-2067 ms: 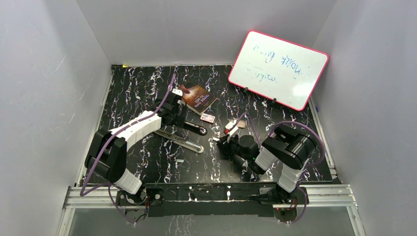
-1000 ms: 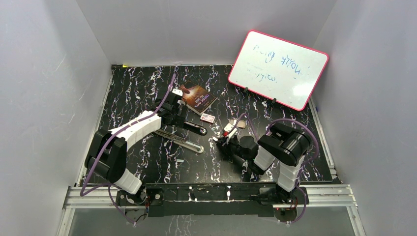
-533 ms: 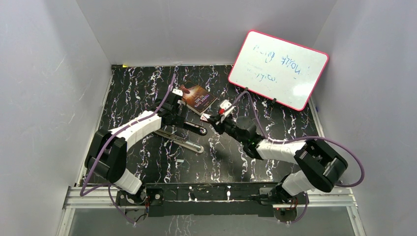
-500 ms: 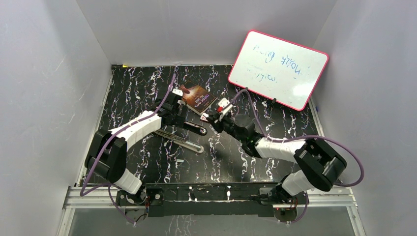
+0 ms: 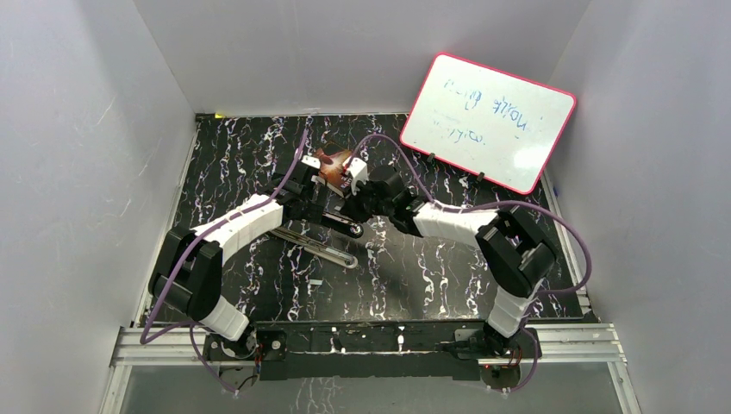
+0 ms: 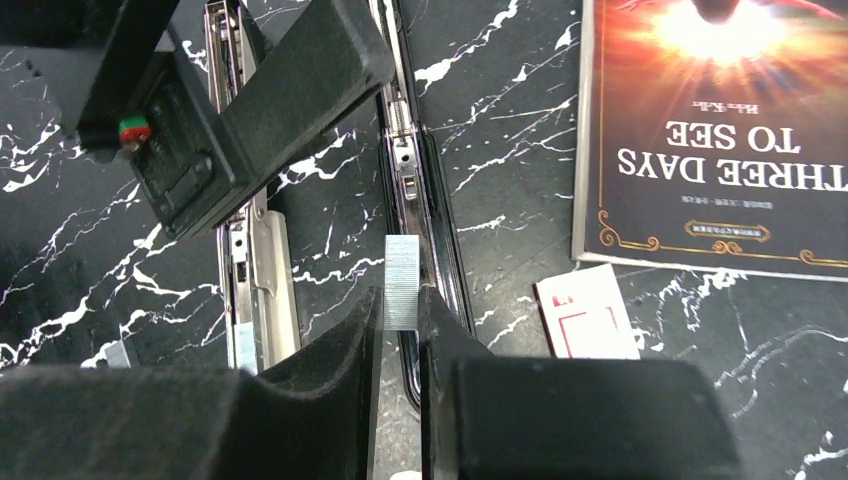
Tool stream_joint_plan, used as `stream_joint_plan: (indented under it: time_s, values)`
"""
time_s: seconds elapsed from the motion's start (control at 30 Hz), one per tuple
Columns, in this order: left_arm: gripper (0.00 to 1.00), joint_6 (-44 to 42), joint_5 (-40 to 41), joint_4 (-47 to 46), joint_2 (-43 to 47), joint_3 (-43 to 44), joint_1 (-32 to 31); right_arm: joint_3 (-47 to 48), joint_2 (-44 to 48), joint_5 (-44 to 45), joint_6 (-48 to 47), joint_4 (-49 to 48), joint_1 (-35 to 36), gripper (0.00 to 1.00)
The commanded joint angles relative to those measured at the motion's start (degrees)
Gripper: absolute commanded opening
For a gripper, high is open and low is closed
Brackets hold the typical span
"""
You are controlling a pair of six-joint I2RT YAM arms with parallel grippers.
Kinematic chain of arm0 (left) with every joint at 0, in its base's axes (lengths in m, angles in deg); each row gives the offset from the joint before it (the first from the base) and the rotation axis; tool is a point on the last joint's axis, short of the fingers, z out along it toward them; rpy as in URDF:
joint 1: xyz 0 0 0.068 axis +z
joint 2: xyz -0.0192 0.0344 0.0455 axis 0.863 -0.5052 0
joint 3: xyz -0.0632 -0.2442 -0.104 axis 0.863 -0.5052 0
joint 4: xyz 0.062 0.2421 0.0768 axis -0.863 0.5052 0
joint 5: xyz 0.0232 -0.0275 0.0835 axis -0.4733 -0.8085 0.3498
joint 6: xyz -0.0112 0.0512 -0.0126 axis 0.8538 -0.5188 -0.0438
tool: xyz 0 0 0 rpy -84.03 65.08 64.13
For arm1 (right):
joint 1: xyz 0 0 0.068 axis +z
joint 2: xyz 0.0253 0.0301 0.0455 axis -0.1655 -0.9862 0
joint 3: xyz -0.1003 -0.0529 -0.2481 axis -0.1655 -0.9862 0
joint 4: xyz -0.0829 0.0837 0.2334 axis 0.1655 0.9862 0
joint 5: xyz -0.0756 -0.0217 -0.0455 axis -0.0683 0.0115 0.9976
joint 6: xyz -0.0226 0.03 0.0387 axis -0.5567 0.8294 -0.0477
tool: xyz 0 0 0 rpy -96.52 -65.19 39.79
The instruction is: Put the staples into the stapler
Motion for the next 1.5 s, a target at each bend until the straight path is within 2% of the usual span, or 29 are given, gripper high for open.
stream_joint_plan:
  time_s: [0.0,0.37,0.77,1.1,1.47]
  values:
    - [0.98,-0.54,1.46,0.48,2.03,-0.36,-0.29,7.62,-3.88,-4.32,3.75,8.43,-0.34,0.0]
    - [0.98,-0.56,1.28,0.31,2.25,-0.52,-0.37,12.1,-8.97,-4.13,7.25,12.58,-0.47,0.0]
    - [0.98,-0.62,1.28,0.24,2.52,-0.48,-0.42,10.46,-6.76,-1.68,9.87,9.39,-1.07,0.0]
    - [0.98,-0.7,1.36,0.23,2.62,-0.61,-0.56,7.65,-4.43,-3.7,9.45,5.74,-1.17,0.0]
    - [0.98,-0.77,1.4,0.24,2.69,-0.61,-0.63,9.16,-5.96,-1.51,9.04,8.18,-1.76,0.0]
